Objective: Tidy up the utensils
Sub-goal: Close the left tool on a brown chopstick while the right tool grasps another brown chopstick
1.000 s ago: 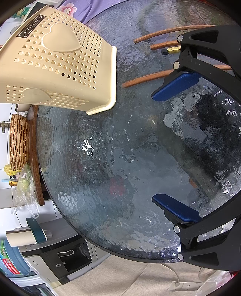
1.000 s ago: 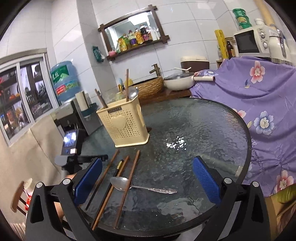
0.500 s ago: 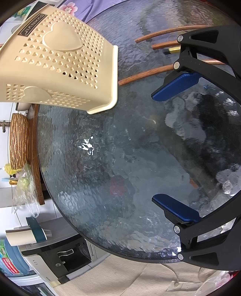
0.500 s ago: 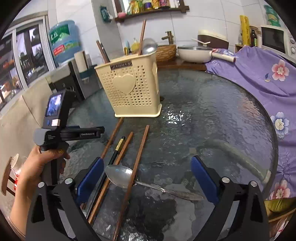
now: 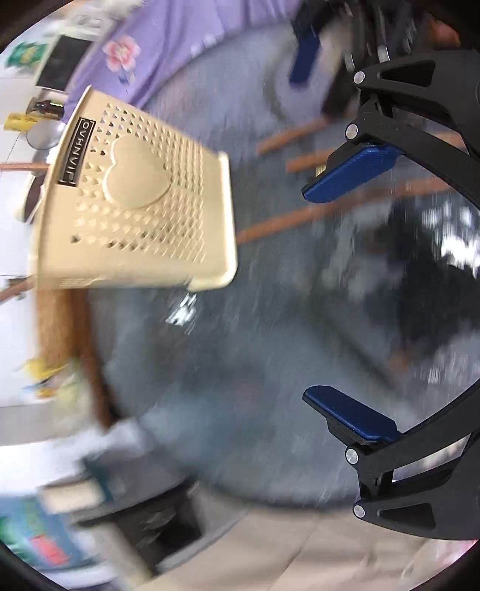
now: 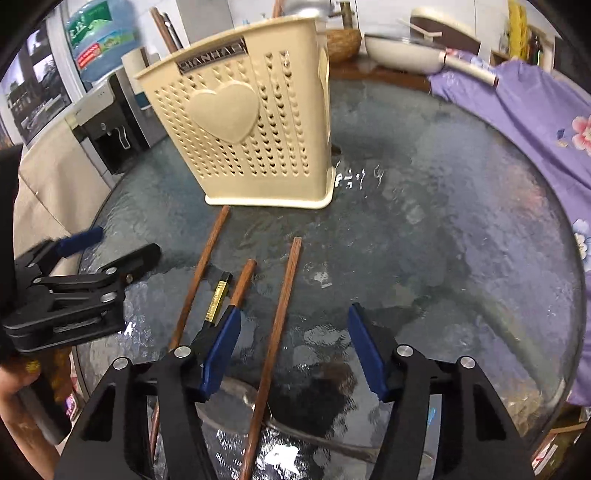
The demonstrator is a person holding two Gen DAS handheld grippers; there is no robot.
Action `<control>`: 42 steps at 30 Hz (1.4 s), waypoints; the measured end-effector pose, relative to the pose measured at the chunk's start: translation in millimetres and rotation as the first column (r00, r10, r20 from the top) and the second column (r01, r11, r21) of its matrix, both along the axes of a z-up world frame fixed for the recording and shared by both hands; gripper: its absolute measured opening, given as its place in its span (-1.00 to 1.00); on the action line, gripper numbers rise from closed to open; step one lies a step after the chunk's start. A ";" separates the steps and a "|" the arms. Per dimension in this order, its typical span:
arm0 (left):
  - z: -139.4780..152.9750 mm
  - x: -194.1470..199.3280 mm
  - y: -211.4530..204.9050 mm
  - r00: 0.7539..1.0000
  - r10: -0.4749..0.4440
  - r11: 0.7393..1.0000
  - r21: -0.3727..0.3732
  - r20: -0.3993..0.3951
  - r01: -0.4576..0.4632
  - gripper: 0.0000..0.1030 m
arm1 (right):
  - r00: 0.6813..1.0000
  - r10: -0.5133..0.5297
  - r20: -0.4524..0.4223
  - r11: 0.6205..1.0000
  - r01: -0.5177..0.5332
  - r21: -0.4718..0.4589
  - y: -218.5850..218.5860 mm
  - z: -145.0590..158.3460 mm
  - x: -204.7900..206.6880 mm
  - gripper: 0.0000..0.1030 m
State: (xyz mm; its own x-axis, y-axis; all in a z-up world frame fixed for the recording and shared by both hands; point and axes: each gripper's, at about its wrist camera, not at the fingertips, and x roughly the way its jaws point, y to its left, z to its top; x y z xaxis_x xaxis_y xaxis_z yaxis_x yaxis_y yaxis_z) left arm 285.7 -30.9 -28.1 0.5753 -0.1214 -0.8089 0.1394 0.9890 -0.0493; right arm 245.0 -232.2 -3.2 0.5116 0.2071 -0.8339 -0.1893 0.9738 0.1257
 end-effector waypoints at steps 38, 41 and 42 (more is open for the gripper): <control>-15.9 74.0 -83.5 0.982 -0.093 0.991 0.079 -0.165 0.107 0.05 | 0.998 0.016 -0.059 0.993 -0.023 -0.117 21.6 -12.2 36.7 -0.65; -16.3 72.6 -85.8 0.982 -0.101 0.990 0.082 -0.160 0.115 0.02 | 0.998 0.026 -0.062 0.992 -0.033 -0.125 22.2 -12.1 37.9 -0.80; -15.7 71.8 -86.6 0.982 -0.105 0.990 0.082 -0.157 0.119 0.00 | 0.998 0.026 -0.064 0.992 -0.033 -0.120 21.6 -12.0 38.1 -0.80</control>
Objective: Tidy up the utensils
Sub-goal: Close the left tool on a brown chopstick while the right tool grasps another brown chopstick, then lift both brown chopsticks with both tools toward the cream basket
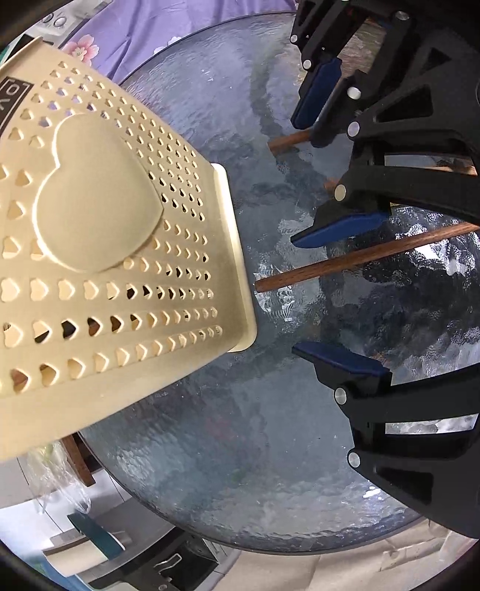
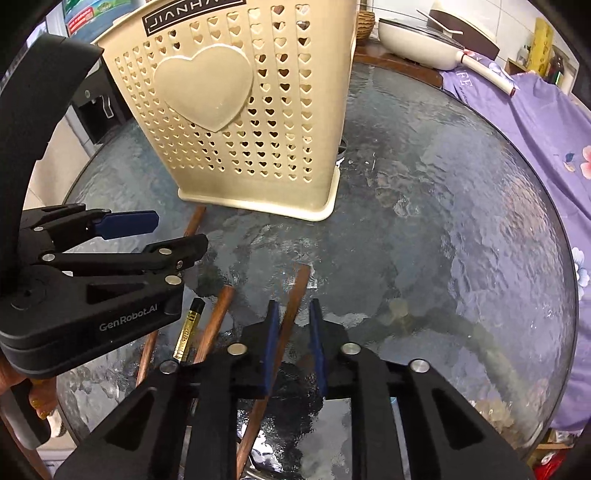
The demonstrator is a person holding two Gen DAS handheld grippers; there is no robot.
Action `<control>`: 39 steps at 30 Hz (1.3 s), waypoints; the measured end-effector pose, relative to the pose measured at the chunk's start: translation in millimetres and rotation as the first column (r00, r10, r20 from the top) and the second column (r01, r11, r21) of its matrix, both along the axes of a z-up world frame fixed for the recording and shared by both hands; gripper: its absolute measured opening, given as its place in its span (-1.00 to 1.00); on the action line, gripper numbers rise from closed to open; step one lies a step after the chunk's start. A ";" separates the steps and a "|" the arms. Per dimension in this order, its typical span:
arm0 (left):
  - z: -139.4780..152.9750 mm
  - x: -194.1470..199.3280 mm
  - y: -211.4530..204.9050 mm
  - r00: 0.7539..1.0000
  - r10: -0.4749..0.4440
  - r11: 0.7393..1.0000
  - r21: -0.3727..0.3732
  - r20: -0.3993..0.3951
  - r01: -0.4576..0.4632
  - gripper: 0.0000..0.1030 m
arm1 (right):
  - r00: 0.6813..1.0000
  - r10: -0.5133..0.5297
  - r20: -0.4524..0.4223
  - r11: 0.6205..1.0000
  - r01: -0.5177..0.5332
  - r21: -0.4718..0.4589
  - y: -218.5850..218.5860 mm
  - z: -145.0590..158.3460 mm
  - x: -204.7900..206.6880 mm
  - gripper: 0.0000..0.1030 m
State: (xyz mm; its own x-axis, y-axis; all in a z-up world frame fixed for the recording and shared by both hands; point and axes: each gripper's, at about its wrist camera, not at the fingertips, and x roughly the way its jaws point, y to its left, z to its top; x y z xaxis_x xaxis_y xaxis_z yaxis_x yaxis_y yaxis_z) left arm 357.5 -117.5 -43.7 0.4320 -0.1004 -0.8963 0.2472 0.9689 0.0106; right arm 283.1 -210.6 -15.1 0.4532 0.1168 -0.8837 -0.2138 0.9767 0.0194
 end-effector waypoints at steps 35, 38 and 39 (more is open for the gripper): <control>98.7 -62.1 66.6 0.970 -0.013 0.969 -0.238 0.242 0.072 -0.86 | 0.953 -0.020 0.303 0.937 -0.088 0.339 -39.5 93.5 -46.7 -0.88; 111.9 -67.4 68.2 0.962 -0.018 0.969 -0.234 0.272 0.085 -0.86 | 0.946 -0.013 0.322 0.931 -0.106 0.349 -41.7 103.7 -49.0 -0.88; 113.6 -68.9 67.7 0.960 -0.018 0.968 -0.234 0.279 0.087 -0.86 | 0.945 -0.010 0.328 0.930 -0.111 0.350 -40.9 106.4 -50.1 -0.88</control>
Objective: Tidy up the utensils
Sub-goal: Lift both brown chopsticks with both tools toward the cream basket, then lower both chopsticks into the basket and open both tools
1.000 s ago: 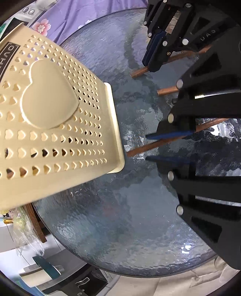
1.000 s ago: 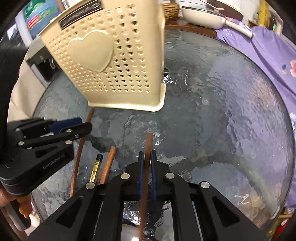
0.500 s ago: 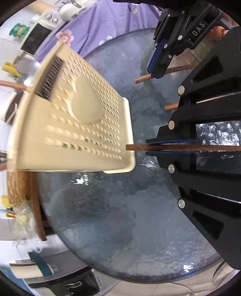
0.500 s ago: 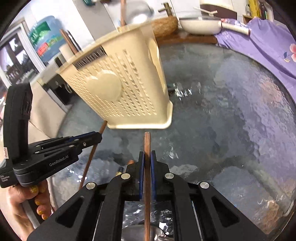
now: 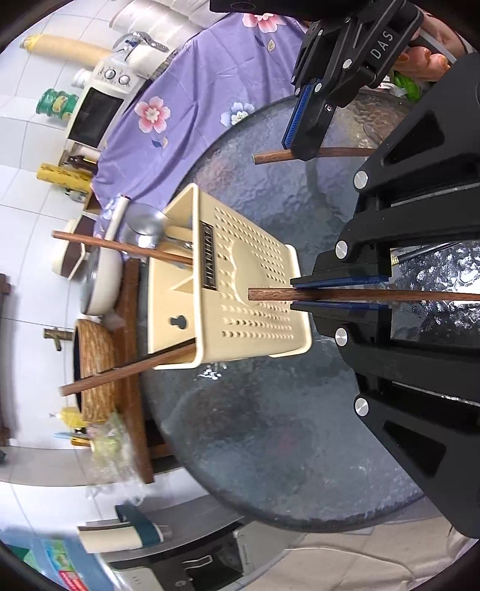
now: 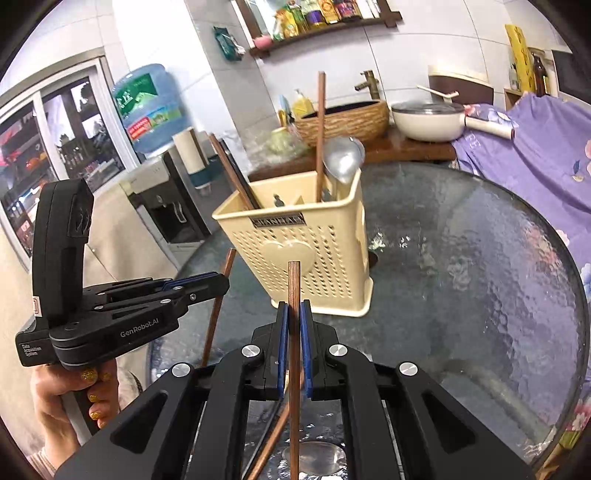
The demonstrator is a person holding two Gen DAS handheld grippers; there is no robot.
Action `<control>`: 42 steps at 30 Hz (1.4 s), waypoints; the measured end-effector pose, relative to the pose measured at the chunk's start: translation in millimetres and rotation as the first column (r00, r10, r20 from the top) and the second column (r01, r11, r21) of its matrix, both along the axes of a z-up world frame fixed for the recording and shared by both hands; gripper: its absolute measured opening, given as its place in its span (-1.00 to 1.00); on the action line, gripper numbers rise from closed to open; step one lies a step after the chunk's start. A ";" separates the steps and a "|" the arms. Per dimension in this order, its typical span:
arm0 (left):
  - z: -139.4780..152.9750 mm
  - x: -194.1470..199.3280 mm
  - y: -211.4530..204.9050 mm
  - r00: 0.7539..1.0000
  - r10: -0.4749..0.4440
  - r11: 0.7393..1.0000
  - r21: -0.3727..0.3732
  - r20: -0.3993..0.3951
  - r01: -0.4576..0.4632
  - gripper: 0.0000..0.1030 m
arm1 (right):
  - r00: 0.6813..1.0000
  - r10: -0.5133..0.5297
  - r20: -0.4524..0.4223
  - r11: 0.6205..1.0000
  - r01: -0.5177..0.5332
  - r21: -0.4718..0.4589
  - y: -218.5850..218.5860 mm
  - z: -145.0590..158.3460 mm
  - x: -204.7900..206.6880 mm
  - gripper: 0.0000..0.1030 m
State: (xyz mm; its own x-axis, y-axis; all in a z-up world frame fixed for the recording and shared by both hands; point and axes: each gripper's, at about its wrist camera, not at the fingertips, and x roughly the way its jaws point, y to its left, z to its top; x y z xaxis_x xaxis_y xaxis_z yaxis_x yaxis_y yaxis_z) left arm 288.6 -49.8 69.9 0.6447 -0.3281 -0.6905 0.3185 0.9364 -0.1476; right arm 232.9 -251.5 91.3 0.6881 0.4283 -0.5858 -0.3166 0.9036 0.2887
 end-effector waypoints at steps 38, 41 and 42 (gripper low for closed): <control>120.3 -44.7 17.0 0.963 -0.035 0.993 -0.100 0.269 0.064 -0.86 | 0.966 0.054 0.253 0.998 -0.048 -0.027 6.7 117.9 -19.5 -0.88; 141.1 -37.7 17.3 0.958 -0.039 0.991 -0.114 0.284 0.074 -0.86 | 0.960 0.055 0.274 0.998 -0.049 -0.031 8.9 141.1 -9.9 -0.88; 150.3 -34.2 18.1 0.957 -0.042 0.988 -0.128 0.286 0.082 -0.86 | 0.957 0.055 0.284 0.998 -0.046 -0.036 9.7 148.4 -7.3 -0.88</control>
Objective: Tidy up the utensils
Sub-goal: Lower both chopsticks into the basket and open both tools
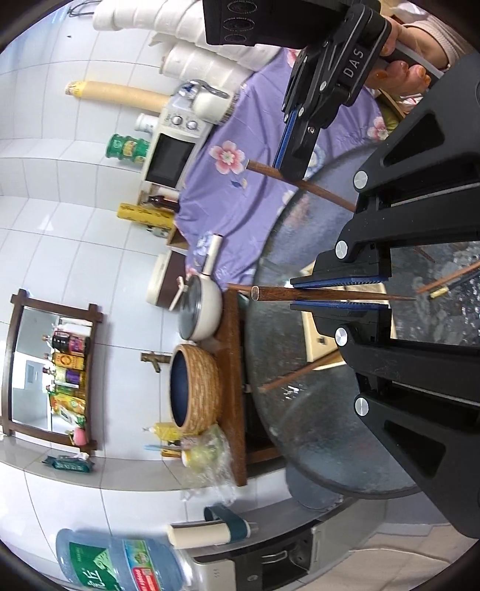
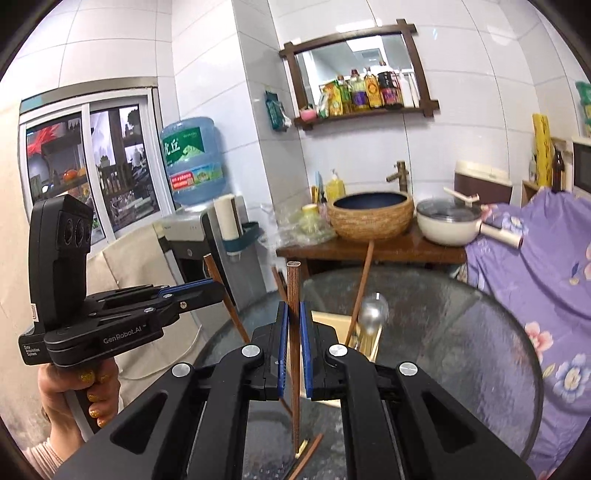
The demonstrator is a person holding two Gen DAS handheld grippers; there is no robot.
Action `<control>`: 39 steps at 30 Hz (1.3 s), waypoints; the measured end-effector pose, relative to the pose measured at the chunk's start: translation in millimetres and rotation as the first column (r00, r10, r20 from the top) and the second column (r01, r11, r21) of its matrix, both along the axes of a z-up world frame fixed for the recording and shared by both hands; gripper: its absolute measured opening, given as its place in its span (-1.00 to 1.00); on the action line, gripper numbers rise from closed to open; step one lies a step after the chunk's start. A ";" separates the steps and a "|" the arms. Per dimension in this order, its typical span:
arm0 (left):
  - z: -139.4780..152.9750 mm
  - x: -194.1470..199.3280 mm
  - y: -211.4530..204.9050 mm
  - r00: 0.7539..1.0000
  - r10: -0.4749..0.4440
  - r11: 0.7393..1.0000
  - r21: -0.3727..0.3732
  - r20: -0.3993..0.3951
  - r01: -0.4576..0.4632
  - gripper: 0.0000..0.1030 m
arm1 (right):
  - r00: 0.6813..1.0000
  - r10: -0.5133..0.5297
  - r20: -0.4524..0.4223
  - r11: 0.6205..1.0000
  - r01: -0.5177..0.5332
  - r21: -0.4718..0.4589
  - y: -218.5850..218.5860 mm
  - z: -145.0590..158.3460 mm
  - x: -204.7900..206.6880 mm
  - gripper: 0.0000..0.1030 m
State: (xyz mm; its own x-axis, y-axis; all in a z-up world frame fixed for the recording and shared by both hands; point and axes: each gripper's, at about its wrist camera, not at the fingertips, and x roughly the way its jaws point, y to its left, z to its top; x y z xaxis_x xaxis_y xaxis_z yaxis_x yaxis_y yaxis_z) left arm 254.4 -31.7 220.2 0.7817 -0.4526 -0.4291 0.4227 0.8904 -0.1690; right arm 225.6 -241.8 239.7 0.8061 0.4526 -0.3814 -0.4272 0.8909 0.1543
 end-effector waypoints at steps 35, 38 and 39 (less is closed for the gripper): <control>-20.0 109.1 5.9 0.984 0.160 0.985 -0.047 -0.076 -0.164 -0.86 | 0.992 -0.129 0.020 0.989 0.130 -0.068 13.9 -24.1 100.0 -0.88; -34.6 109.9 2.0 0.983 0.158 0.986 -0.032 -0.095 -0.161 -0.86 | 0.992 -0.124 -0.005 0.989 0.123 -0.078 15.5 -37.4 102.0 -0.88; -39.2 109.8 0.8 0.983 0.156 0.987 -0.028 -0.100 -0.160 -0.86 | 0.992 -0.125 -0.005 0.989 0.124 -0.083 16.7 -40.0 102.0 -0.88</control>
